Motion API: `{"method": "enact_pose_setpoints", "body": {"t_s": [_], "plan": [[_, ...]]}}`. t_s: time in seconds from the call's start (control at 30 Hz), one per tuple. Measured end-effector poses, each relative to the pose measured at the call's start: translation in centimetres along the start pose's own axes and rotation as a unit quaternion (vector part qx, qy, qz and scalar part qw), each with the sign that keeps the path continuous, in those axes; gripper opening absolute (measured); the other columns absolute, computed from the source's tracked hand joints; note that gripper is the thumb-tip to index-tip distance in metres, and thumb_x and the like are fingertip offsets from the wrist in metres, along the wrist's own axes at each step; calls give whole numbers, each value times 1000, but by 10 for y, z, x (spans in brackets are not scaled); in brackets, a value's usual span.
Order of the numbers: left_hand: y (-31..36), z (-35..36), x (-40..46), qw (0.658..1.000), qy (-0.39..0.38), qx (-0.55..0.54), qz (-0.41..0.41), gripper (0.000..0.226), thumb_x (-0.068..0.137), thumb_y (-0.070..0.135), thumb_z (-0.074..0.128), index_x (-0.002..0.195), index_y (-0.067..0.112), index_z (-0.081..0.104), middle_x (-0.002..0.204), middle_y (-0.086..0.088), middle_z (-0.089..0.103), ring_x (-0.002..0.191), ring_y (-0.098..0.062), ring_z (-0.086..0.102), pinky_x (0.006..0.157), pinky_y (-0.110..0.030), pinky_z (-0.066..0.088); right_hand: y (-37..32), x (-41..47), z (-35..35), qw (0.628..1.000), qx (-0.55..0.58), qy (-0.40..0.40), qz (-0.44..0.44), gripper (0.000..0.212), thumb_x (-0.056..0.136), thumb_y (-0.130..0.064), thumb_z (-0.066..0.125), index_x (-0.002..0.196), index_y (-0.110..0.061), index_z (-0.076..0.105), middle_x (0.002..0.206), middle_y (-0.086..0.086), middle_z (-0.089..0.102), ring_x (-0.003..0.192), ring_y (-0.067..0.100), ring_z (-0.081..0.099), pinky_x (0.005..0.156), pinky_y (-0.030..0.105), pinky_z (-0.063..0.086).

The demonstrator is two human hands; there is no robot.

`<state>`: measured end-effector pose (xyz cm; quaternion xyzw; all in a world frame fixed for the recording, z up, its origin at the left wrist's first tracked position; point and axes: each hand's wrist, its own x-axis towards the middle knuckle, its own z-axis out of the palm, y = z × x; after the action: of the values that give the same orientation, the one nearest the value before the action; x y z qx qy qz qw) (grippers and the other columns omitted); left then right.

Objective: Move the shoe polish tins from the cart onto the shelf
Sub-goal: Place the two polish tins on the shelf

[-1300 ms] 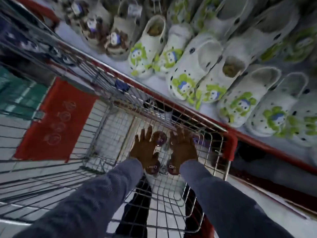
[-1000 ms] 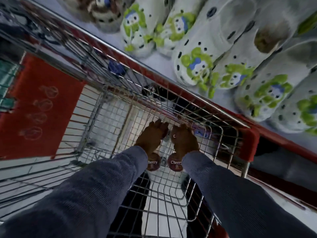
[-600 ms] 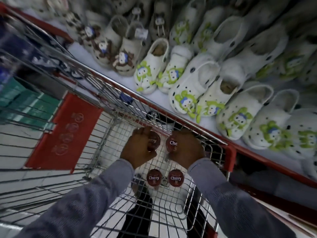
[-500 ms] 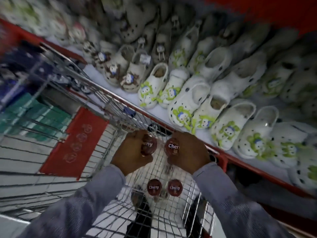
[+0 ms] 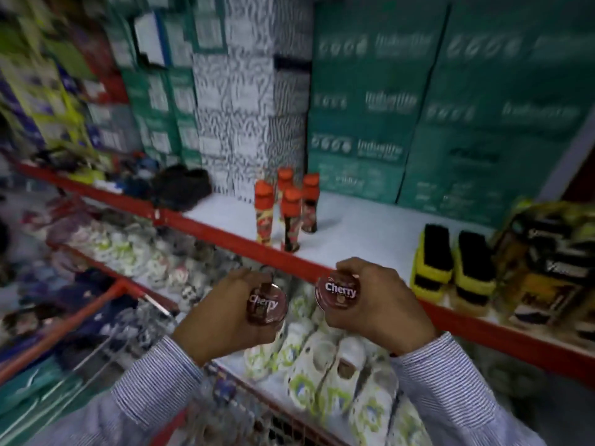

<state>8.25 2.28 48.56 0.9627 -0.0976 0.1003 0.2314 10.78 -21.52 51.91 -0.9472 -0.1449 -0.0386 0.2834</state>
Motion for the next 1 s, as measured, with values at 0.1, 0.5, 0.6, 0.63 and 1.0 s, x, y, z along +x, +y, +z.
{"method": "enact_pose_setpoints", "body": {"t_s": [0.1, 0.5, 0.6, 0.63, 1.0], "plan": [[26, -16, 31, 1000, 16, 8, 26, 71, 48, 37, 83, 116, 26, 64, 110, 5, 61, 102, -14, 61, 91, -25, 51, 12, 16, -21, 1000, 5, 28, 13, 84, 49, -46, 87, 126, -28, 58, 119, -6, 67, 108, 14, 63, 95, 32, 53], [64, 23, 189, 998, -45, 42, 34, 64, 59, 34, 85, 115, 12, 61, 115, -8, 67, 107, -26, 64, 92, -36, 53, 66, 110, -22, 989, 43, 73, 122, 94, 69, -31, 82, 148, -12, 35, 146, 10, 45, 135, 28, 43, 110, 36, 40], [59, 41, 214, 997, -60, 49, 12, 67, 65, 32, 83, 122, 9, 55, 123, -12, 61, 113, -29, 60, 95, -35, 50, 73, 132, -13, 986, 36, 70, 145, 89, 73, -31, 80, 146, -10, 33, 148, 11, 43, 137, 30, 38, 110, 38, 39], [57, 47, 222, 997, -65, 49, 4, 70, 67, 31, 83, 126, 9, 52, 126, -12, 59, 116, -29, 57, 96, -34, 48, 76, 140, -11, 985, 34, 70, 154, 87, 75, -31, 79, 145, -9, 34, 148, 11, 43, 138, 30, 38, 110, 38, 39], [39, 85, 255, 995, -91, 45, -21, 58, 65, 36, 80, 112, 10, 58, 117, -13, 65, 107, -30, 62, 86, -35, 52, 96, 167, 4, 979, -10, 35, 199, 69, 80, -30, 75, 136, -7, 42, 142, 13, 47, 134, 33, 40, 105, 38, 41]]}}
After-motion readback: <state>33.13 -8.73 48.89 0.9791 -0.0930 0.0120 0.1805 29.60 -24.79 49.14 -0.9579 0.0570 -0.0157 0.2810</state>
